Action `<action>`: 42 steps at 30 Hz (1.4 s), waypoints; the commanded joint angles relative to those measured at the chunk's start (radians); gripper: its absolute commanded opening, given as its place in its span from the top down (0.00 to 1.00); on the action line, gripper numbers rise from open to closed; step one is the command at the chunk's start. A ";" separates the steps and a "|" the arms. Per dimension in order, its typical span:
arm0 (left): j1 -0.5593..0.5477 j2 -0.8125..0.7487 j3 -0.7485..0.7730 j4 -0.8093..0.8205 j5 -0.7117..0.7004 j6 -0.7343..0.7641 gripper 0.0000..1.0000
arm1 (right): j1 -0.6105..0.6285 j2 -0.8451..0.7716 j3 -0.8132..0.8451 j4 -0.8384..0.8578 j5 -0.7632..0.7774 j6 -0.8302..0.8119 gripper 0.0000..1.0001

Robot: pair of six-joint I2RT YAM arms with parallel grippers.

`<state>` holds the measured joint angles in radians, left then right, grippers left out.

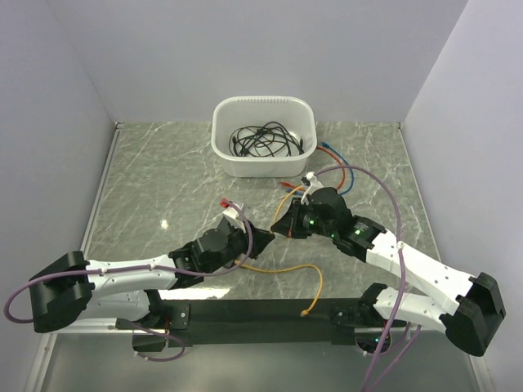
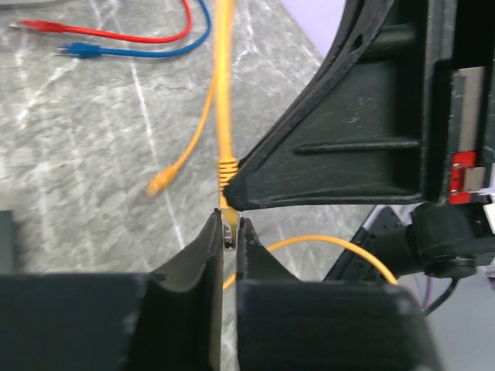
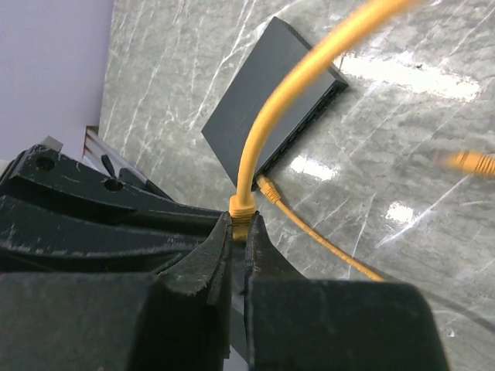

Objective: Insert the plug into the switch port

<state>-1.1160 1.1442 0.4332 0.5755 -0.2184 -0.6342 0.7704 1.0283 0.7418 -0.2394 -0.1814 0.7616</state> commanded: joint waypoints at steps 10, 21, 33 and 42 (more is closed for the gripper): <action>0.001 -0.250 0.021 -0.268 -0.047 0.051 0.99 | 0.046 0.032 0.080 0.006 -0.012 -0.082 0.86; 0.025 -0.369 0.107 -0.765 0.035 -0.048 1.00 | 0.067 -0.066 0.194 -0.075 -0.056 -0.301 0.60; 0.054 -0.515 0.156 -0.939 0.255 -0.232 1.00 | 0.179 -0.143 0.078 0.153 0.135 -0.499 0.57; 0.151 -0.537 0.240 -1.040 0.405 -0.245 1.00 | 0.452 -0.131 0.016 0.235 0.365 -0.636 0.56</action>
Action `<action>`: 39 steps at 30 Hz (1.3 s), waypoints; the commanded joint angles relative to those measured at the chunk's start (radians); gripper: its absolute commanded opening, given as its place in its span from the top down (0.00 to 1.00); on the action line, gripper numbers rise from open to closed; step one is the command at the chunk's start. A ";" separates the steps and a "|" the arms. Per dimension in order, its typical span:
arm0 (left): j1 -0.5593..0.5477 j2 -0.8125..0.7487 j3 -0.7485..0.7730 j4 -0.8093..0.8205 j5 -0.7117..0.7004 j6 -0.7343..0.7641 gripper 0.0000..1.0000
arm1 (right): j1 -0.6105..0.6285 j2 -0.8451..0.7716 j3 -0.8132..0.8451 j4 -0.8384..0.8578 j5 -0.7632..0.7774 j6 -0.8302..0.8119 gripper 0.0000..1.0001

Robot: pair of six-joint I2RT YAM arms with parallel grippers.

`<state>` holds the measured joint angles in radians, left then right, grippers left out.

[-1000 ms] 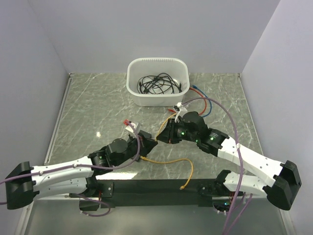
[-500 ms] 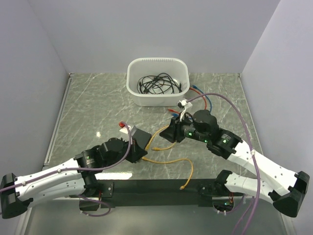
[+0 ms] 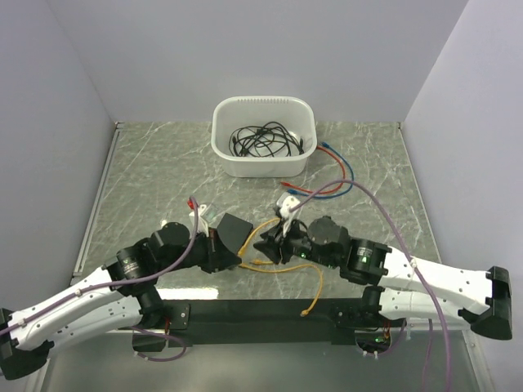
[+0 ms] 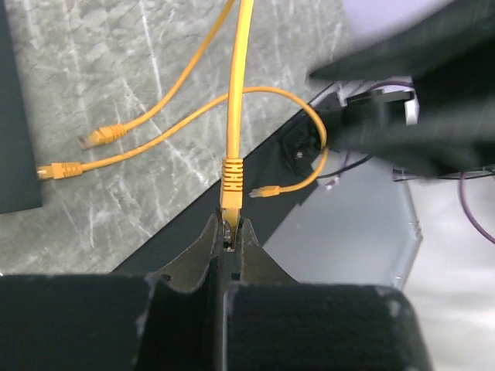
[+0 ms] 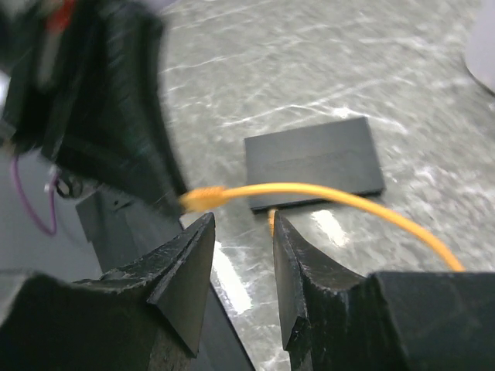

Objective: Insert the plug into the switch port

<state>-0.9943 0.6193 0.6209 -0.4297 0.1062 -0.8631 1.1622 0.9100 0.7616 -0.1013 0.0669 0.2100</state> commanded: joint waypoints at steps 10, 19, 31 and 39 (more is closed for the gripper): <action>0.140 -0.043 0.054 -0.086 0.262 -0.011 0.99 | 0.201 -0.005 -0.005 0.084 0.129 -0.202 0.56; 0.157 -0.053 0.036 -0.107 0.386 -0.028 0.99 | 0.303 0.056 0.031 0.069 0.158 -0.336 0.36; 0.157 -0.096 0.039 -0.178 0.414 -0.037 0.99 | 0.392 0.204 0.088 0.091 0.349 -0.423 0.16; 0.157 -0.113 0.040 -0.184 0.440 -0.033 1.00 | 0.395 0.224 0.097 0.138 0.401 -0.477 0.15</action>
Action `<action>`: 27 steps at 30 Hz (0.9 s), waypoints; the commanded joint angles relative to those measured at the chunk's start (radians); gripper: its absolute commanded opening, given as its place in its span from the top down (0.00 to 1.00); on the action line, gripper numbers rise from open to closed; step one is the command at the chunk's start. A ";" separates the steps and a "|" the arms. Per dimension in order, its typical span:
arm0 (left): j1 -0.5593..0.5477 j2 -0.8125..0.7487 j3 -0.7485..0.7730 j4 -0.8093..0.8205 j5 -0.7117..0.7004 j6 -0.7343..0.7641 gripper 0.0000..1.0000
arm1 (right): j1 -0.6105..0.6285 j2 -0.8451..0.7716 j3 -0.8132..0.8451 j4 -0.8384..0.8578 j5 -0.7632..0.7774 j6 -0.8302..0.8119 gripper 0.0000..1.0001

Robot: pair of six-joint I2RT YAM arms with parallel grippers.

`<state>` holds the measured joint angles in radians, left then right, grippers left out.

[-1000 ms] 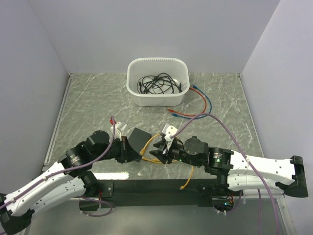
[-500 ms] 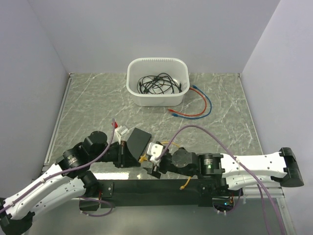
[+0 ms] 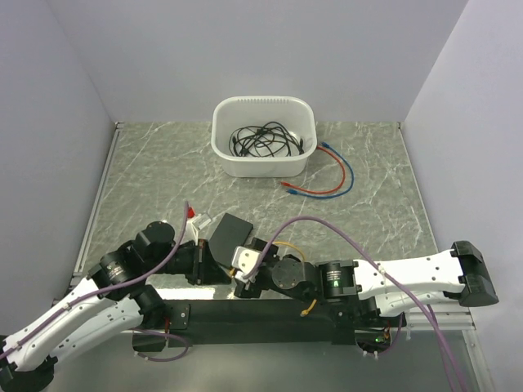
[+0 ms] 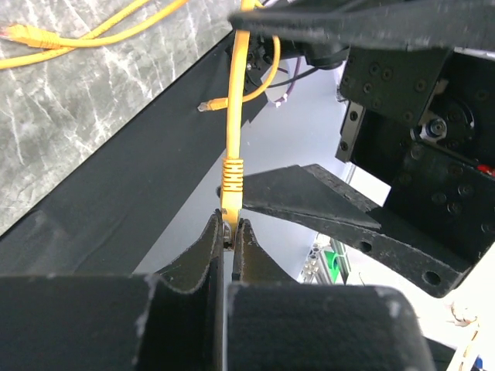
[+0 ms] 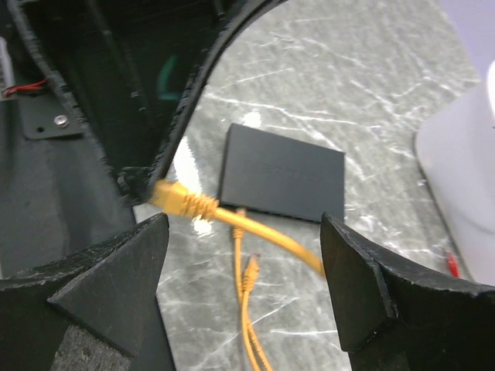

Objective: Insert the plug into the switch port

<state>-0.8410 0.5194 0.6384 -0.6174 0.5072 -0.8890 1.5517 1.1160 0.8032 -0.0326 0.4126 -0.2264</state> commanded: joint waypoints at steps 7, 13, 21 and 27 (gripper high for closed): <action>0.003 -0.015 0.029 -0.005 0.045 -0.002 0.99 | 0.004 0.090 0.093 0.095 0.029 -0.065 0.15; 0.003 -0.021 0.038 -0.018 0.039 0.004 0.99 | 0.005 0.096 0.096 0.114 -0.024 -0.059 0.19; 0.003 -0.018 0.029 0.001 0.042 0.001 0.99 | 0.005 0.120 0.111 0.132 -0.075 -0.064 0.25; 0.003 -0.022 0.032 -0.005 0.036 0.004 0.99 | 0.005 0.139 0.111 0.141 -0.100 -0.053 0.47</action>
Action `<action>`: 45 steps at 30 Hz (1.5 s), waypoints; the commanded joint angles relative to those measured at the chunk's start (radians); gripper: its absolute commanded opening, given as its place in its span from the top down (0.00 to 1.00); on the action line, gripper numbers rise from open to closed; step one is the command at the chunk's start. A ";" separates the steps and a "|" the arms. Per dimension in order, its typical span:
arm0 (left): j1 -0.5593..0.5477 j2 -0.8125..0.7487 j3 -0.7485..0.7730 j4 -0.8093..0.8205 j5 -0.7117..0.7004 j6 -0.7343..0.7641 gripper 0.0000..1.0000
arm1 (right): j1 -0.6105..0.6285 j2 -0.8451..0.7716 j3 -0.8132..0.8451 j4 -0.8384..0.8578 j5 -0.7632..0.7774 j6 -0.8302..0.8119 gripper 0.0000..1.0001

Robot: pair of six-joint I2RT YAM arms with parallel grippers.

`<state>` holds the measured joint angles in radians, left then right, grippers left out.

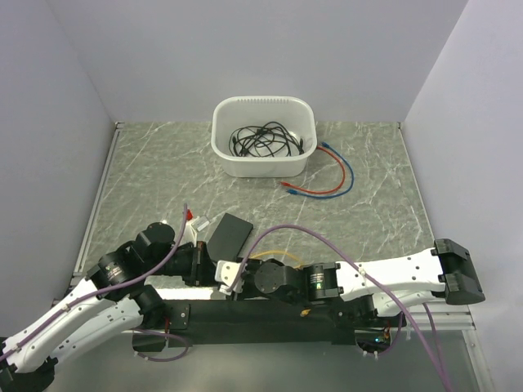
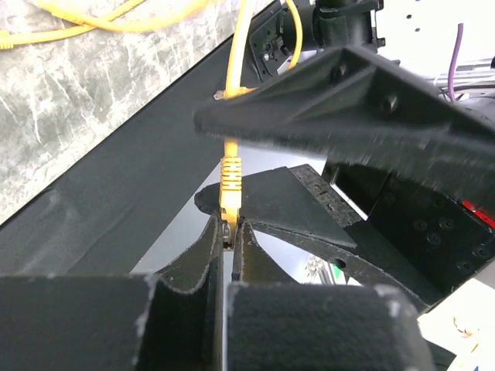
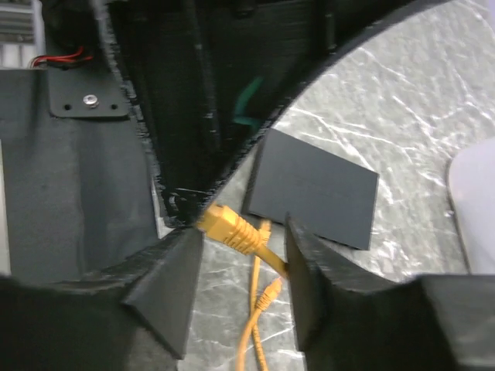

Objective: Insert the plug into the switch port

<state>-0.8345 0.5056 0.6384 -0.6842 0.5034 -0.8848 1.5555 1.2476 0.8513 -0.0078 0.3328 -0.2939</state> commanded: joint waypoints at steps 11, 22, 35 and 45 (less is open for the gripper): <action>-0.003 -0.013 0.027 0.075 0.018 0.000 1.00 | 0.000 -0.056 0.000 0.150 -0.083 0.079 0.83; -0.003 0.016 0.046 0.048 -0.129 0.012 0.99 | 0.002 -0.086 -0.027 0.184 -0.106 0.137 1.00; -0.003 0.088 0.047 0.057 -0.407 0.007 0.61 | -0.069 -0.120 -0.103 0.164 -0.034 0.268 1.00; -0.003 0.151 0.056 0.106 -0.531 0.003 0.42 | -0.201 -0.149 -0.161 0.095 -0.087 0.378 1.00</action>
<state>-0.8398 0.6407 0.6609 -0.6090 0.0559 -0.8856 1.3746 1.1294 0.6964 0.0582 0.2600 0.0311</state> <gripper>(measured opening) 0.576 0.231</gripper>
